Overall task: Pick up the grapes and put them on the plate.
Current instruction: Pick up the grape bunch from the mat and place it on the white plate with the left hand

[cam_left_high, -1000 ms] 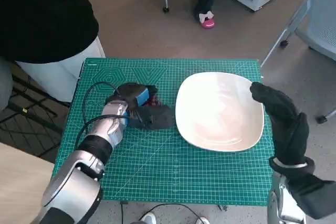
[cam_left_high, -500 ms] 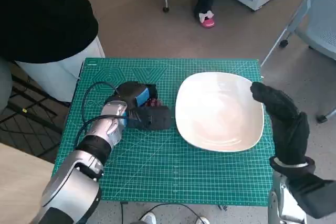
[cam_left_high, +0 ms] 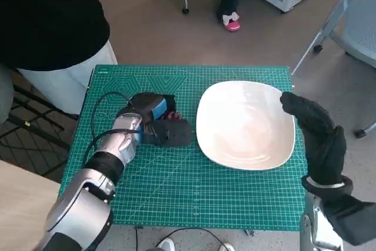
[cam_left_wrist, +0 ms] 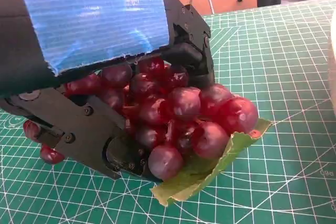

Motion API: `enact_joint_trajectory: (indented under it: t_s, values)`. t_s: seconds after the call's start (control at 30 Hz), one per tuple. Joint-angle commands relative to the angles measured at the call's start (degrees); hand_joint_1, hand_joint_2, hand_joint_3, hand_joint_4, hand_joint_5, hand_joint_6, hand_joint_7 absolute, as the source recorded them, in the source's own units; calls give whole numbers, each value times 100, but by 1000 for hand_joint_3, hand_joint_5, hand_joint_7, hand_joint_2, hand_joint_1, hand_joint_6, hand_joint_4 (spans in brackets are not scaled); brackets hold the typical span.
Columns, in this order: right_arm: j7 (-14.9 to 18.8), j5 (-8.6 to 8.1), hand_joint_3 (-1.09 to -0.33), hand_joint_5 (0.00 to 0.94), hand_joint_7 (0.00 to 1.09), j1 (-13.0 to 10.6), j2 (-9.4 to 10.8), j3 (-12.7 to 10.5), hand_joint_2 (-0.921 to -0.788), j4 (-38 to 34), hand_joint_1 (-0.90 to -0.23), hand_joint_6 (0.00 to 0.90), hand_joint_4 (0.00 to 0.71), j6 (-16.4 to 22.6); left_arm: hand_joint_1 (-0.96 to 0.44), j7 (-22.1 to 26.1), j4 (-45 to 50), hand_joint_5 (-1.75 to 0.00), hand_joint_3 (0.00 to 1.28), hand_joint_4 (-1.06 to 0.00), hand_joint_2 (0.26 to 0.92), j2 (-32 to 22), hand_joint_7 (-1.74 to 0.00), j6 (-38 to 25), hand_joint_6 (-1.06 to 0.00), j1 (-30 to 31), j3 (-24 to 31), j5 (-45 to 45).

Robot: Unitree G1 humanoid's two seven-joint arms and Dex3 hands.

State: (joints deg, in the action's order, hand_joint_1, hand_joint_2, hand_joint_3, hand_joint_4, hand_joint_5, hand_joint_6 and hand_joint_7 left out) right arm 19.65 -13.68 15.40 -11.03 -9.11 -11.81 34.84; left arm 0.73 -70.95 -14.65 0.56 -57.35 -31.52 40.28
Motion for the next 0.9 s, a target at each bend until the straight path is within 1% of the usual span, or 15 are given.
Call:
enact_joint_trajectory:
  t_s: [0.03, 0.6, 0.9]
  values:
    - [-41, -8, -859, 8, 252, -131, 22, -15, -921, 1, -613, 182, 428, -92, 1, 42, -130, -1397, 191, -540, 921, -8, -1208, 0, -511, 247, -49, 8]
    - [-55, -9, -860, 5, 249, -133, 28, -28, -921, -19, -609, 183, 428, -91, 1, 149, -19, -1425, 192, -541, 921, -72, -1174, 46, -516, 151, 16, -56]
    - [-88, 12, -861, 4, 247, -134, 33, -22, -921, -18, -609, 183, 428, -85, 1, 262, 270, -1364, 168, -592, 921, -190, -1179, 72, -515, 92, 118, -144]
